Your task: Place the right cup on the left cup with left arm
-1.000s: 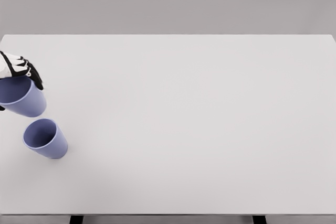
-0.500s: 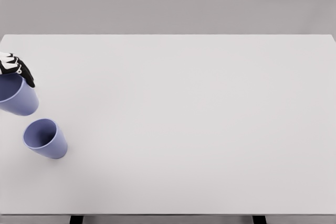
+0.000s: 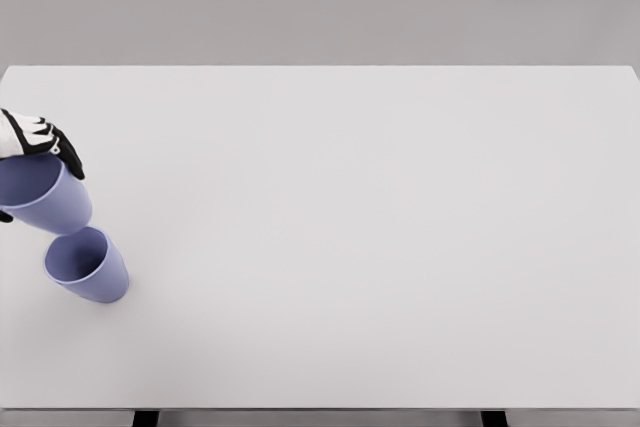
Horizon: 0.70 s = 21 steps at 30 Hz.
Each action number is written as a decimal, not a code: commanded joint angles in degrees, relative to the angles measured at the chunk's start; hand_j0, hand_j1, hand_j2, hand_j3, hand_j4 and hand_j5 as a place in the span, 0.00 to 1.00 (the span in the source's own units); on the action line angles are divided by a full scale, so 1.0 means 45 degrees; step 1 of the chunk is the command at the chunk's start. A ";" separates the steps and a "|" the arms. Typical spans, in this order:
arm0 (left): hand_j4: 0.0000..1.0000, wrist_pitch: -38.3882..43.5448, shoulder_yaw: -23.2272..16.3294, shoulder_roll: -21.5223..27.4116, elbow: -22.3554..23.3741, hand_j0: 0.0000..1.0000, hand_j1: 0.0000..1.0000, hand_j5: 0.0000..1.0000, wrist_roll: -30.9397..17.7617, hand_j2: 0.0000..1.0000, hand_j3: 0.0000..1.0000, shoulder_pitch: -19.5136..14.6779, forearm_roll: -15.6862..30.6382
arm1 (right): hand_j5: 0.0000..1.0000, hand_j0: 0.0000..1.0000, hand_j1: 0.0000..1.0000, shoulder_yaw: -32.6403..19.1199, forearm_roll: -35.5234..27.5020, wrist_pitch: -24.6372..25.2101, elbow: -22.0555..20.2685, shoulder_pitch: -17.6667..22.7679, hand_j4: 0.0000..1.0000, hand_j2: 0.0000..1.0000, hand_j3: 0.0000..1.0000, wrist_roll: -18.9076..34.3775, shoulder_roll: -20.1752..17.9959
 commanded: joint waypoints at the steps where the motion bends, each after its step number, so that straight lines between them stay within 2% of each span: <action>1: 0.45 0.0037 0.0018 -0.0013 0.0001 0.45 0.45 0.45 0.0093 0.45 0.45 -0.0012 0.0094 | 1.00 1.00 1.00 -0.0002 0.0006 -0.0002 0.0000 0.0000 1.00 1.00 1.00 0.0015 0.0000; 8: 0.44 0.0037 -0.0002 0.0222 0.0001 0.44 0.44 0.44 0.0093 0.44 0.44 0.0105 0.0094 | 1.00 1.00 1.00 -0.0002 0.0006 -0.0002 0.0000 0.0000 1.00 1.00 1.00 -0.0004 0.0000; 13: 0.44 0.0037 -0.0002 0.0397 0.0001 0.44 0.44 0.44 0.0093 0.44 0.44 0.0574 0.0094 | 1.00 1.00 1.00 -0.0002 0.0006 -0.0002 0.0000 0.0000 1.00 1.00 1.00 0.0015 0.0000; 21: 0.44 0.0037 -0.0002 0.0397 -0.0019 0.44 0.44 0.44 0.0093 0.44 0.44 0.0770 0.0094 | 1.00 1.00 1.00 -0.0002 0.0006 -0.0002 0.0000 0.0000 1.00 1.00 1.00 0.0015 0.0000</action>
